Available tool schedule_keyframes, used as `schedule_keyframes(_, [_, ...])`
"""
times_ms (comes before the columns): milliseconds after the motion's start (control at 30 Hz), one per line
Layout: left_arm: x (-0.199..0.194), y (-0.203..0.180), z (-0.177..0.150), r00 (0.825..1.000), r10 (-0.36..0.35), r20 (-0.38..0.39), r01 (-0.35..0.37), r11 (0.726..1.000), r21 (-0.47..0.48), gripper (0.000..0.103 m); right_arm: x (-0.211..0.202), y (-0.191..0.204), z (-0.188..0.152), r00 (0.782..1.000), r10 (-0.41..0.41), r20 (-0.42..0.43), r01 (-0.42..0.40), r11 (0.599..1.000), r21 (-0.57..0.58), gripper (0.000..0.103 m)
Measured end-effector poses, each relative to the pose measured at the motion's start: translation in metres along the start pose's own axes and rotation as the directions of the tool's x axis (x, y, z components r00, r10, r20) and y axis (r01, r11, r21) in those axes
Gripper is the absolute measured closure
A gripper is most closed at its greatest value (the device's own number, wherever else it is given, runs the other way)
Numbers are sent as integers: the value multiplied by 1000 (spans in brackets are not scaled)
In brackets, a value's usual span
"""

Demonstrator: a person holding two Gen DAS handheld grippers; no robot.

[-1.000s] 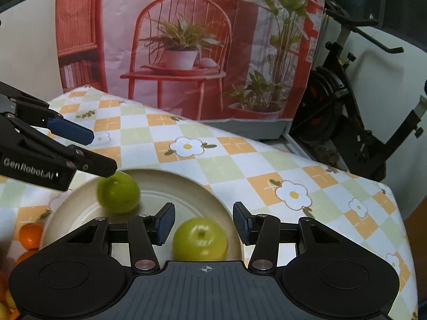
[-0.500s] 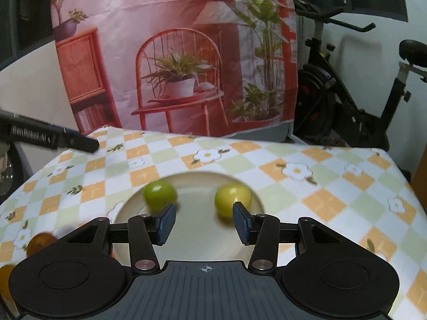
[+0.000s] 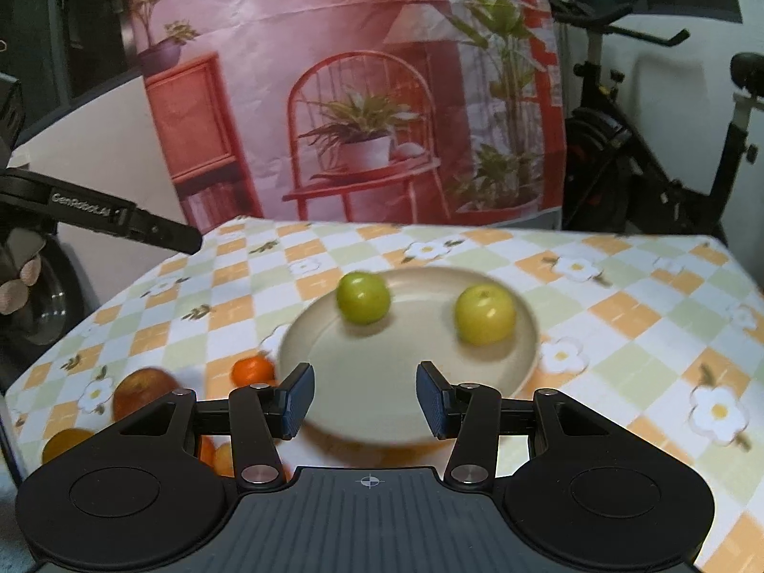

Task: Organize fruits
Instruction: 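Open the left tool while the right tool opens, releasing both apples onto the plate, then move both tools back toward the oranges beside the plate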

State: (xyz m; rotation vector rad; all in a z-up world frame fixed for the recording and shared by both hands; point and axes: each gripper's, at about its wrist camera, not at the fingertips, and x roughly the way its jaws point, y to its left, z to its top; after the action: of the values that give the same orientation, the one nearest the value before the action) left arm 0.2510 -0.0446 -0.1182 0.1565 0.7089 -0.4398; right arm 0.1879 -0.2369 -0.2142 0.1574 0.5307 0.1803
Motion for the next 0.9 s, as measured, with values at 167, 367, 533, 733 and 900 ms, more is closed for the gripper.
schedule_keyframes(167, [-7,-3,-17,1000,26,16,-26,1000,-5,47,-2,10,-9,999,28,15,-28,1000,-11,59])
schedule_keyframes(367, [-12,1,-30,999,44,5,-43,996,-79,47,0,22,-13,999,51,14,-50,996,-75,59])
schedule_keyframes(533, [-21,5,-38,996,90,27,-86,987,-133,47,7,21,-21,996,93,-14,-94,994,-50,59])
schedule_keyframes(733, [-28,-5,-47,994,106,38,-98,980,-171,47,13,19,-30,991,131,-30,-132,991,-37,59])
schedule_keyframes(900, [-25,-14,-54,995,95,27,-89,982,-167,47,15,19,-33,986,161,-41,-163,986,-38,59])
